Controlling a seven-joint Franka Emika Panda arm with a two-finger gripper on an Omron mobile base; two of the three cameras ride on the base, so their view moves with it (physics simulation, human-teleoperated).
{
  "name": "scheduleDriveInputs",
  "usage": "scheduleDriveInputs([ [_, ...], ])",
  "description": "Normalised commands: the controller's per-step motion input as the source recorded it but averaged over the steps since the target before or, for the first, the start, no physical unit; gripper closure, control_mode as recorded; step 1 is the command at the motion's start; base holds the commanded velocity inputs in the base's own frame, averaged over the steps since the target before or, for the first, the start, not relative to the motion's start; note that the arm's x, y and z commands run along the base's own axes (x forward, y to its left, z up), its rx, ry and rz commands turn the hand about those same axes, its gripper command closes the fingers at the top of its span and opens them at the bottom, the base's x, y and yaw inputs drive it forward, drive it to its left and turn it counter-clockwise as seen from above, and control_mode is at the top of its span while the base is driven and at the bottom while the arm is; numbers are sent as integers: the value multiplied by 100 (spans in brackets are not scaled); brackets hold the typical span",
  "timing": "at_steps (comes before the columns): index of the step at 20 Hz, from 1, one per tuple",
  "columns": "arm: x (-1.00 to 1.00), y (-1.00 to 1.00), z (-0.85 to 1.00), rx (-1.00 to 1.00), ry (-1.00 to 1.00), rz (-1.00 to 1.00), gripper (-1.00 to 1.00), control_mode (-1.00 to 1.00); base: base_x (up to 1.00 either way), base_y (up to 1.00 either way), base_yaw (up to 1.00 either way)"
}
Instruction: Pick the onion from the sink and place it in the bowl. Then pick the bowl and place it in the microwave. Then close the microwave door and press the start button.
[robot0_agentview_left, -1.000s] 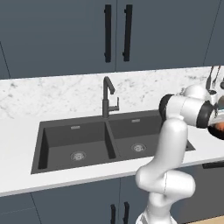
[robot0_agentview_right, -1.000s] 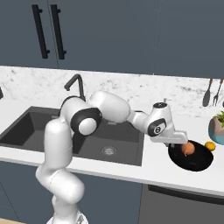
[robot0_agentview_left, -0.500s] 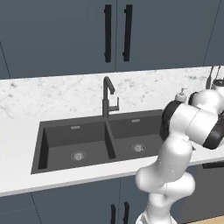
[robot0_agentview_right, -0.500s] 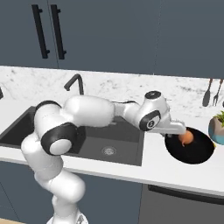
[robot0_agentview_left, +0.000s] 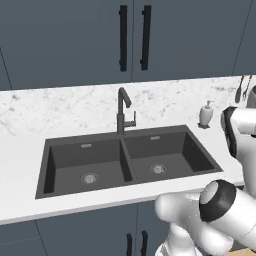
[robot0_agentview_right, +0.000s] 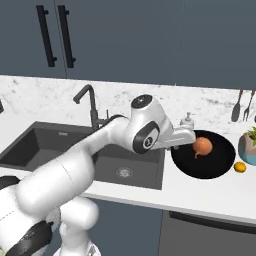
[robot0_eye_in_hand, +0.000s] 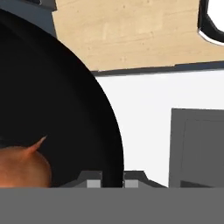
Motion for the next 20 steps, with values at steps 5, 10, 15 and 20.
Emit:
scheduleDriveInputs([
  [5,-65,98,100,-1,23,32,100,-100,0,0,0],
  [10,-32,100,100,0,41,39,100,-100,0,0,0],
  [15,-17,100,71,0,43,45,100,-100,0,0,0],
  [20,2,96,8,0,29,50,100,-100,0,0,0],
])
